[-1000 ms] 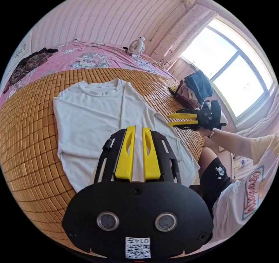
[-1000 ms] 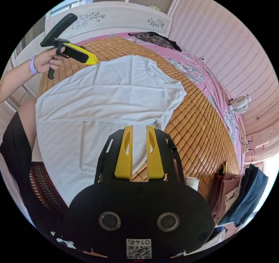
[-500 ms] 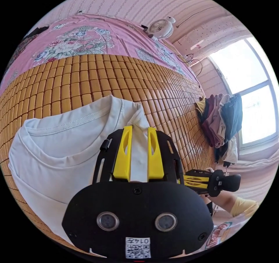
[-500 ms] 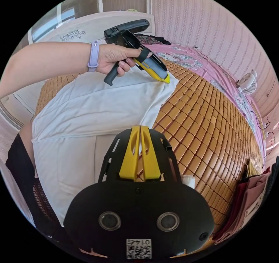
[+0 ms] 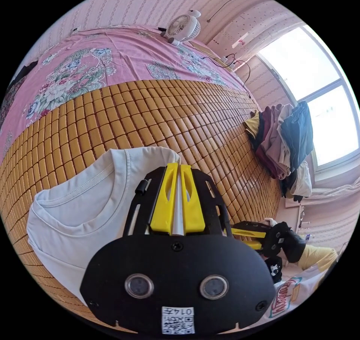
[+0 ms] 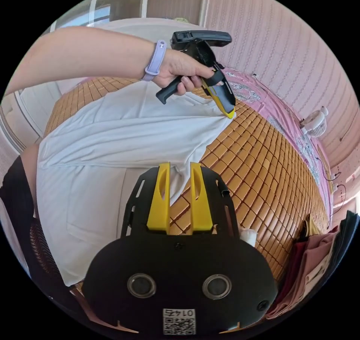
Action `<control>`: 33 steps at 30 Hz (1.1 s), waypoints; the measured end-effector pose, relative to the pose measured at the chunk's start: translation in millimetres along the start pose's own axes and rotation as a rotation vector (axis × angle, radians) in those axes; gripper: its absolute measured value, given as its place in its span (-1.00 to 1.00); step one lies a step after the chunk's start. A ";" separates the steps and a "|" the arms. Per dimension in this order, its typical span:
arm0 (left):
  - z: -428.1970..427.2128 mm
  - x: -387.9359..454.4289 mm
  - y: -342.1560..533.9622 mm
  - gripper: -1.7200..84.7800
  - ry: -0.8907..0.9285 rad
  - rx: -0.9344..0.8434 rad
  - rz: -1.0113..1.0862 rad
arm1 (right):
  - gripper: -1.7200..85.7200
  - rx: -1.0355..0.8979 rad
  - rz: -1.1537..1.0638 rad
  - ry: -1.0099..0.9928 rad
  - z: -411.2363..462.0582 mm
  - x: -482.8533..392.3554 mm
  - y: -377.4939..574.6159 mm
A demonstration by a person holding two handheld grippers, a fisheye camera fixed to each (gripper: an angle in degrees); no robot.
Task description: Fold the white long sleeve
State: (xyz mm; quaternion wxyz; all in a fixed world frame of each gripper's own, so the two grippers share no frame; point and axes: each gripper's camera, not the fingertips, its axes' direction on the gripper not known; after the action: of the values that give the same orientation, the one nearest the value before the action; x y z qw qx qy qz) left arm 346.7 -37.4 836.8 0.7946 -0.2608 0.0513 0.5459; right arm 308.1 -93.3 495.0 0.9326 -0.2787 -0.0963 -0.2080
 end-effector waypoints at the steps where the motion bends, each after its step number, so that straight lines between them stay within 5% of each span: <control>1: -0.5 -1.8 -0.5 -0.98 0.005 0.005 -0.012 | -0.84 -0.041 -0.024 0.022 7.5 -2.2 -2.9; 8: -5.5 3.3 -7.4 -0.96 0.073 0.075 0.021 | -0.94 0.115 0.201 -0.038 -40.9 39.3 38.2; 16: -17.0 -10.2 15.7 -0.79 0.068 0.143 -0.054 | -0.89 -0.040 0.330 -0.121 -19.7 67.6 71.6; 22: -87.6 -47.3 78.0 -0.79 -0.135 0.198 -0.007 | -0.80 0.012 0.358 -0.157 -30.0 90.6 80.1; 26: -120.6 -96.5 145.9 -0.78 -0.314 0.240 -0.136 | -0.75 0.083 0.353 -0.096 -22.9 106.1 62.0; 33: -121.3 -150.4 214.7 -0.73 -0.373 0.289 -0.334 | -0.70 0.061 0.423 -0.039 24.6 142.6 10.1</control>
State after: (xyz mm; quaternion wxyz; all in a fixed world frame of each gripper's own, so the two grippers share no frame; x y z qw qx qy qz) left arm 119.4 -163.4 710.8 0.8981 -0.0449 -0.0624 0.4329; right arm 438.6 -119.5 552.6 0.9614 -0.2684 -0.0599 0.0008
